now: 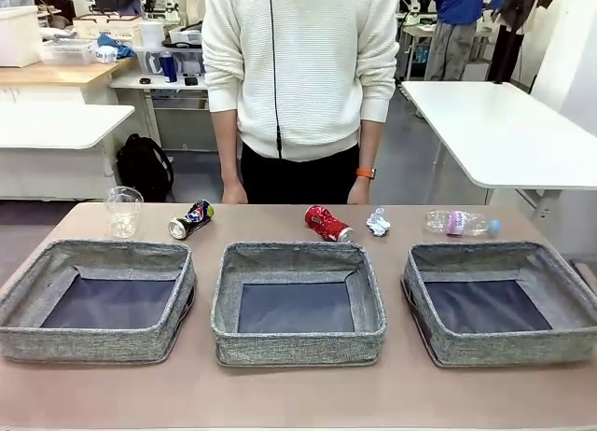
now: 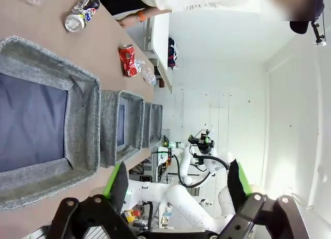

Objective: Sort the waste into the appropriate baskets.
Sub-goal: Pick up the waste item pointed out by the person.

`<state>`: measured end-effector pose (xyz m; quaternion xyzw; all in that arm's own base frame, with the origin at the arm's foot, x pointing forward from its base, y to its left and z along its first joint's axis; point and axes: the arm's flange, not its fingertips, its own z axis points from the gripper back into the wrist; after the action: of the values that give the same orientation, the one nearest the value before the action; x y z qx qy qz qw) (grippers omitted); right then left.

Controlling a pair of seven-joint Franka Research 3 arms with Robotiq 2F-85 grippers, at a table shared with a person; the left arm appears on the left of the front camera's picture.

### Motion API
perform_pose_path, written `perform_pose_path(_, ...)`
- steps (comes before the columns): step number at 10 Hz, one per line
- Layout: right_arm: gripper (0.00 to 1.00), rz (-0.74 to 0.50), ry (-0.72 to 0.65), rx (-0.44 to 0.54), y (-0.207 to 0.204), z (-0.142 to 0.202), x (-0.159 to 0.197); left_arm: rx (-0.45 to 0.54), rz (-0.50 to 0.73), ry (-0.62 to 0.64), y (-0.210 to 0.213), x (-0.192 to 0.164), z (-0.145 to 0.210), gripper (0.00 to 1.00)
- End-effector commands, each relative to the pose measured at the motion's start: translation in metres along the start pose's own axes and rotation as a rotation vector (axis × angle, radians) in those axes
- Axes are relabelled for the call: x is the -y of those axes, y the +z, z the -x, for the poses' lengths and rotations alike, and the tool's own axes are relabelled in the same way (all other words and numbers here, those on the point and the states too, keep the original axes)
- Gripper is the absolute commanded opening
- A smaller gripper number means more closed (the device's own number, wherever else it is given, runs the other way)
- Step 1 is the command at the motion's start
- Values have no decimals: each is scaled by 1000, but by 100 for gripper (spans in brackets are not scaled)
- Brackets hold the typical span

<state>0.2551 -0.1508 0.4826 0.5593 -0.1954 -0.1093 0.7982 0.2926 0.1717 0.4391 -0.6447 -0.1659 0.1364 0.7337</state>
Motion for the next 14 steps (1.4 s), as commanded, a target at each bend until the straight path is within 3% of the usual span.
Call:
perform_pose_path(1,100,-17,28,4,0,-4,-1,-11,3,-25,2,1,0,100)
perform_pose_path(14,100,-17,28,4,0,-4,-1,-11,3,-25,2,1,0,100)
